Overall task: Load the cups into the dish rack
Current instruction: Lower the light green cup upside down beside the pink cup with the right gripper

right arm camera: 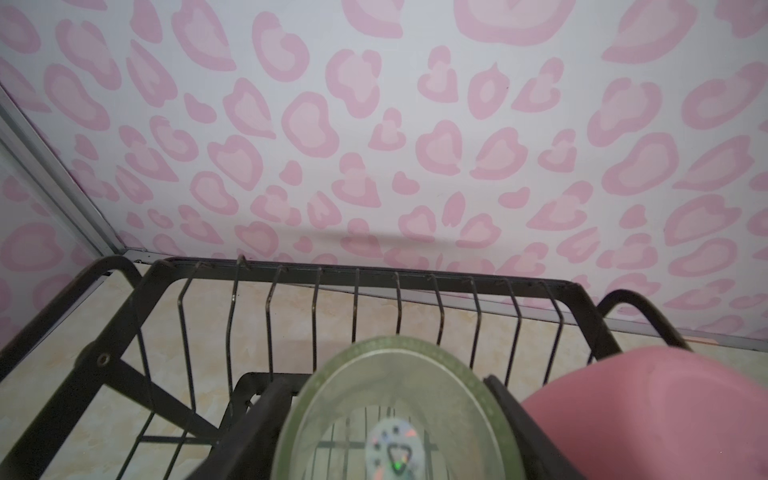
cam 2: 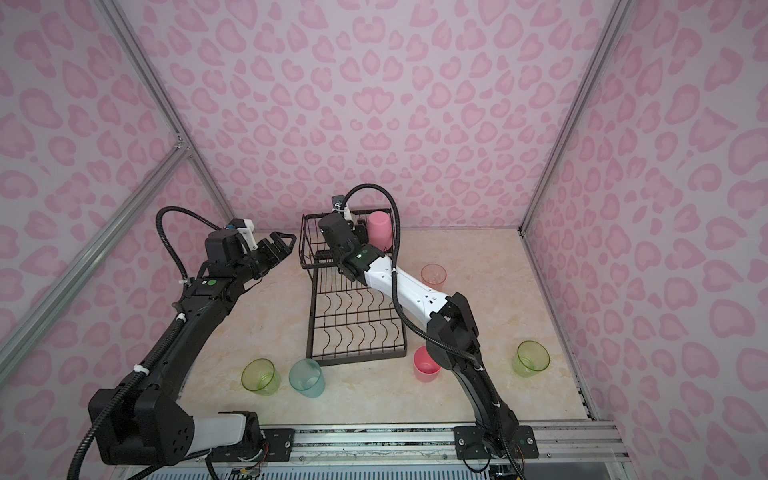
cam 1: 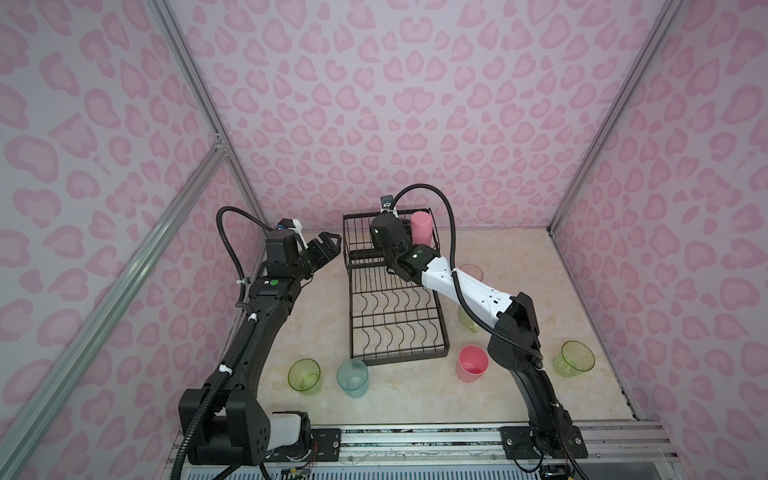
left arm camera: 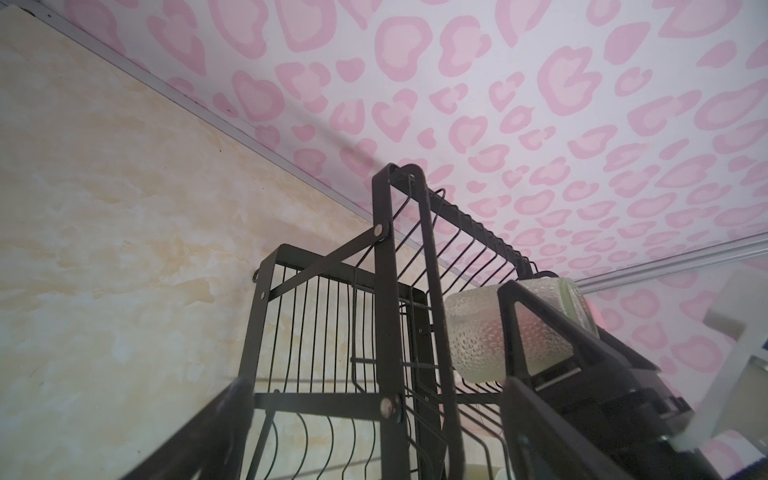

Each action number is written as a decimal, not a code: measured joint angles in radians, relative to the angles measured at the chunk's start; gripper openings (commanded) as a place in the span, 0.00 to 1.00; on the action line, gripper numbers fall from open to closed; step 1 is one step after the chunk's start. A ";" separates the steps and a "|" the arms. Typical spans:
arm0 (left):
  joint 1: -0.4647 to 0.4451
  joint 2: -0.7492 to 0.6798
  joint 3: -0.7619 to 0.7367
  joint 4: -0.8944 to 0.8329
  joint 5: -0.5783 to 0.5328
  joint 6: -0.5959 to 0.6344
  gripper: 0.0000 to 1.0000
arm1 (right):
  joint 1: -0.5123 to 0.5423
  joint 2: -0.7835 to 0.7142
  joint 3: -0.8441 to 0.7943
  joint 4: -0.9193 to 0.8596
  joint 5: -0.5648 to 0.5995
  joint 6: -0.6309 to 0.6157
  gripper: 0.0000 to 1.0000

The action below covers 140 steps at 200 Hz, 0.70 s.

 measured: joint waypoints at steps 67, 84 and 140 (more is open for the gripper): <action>0.000 -0.001 -0.006 -0.002 -0.009 -0.005 0.97 | 0.002 -0.014 0.000 -0.002 0.011 -0.004 0.88; 0.000 -0.001 -0.005 -0.014 -0.019 -0.009 0.97 | 0.003 -0.030 0.000 -0.002 0.013 -0.008 0.89; 0.000 -0.001 -0.003 -0.077 -0.058 -0.008 0.97 | 0.015 -0.099 -0.034 0.002 -0.004 -0.017 0.89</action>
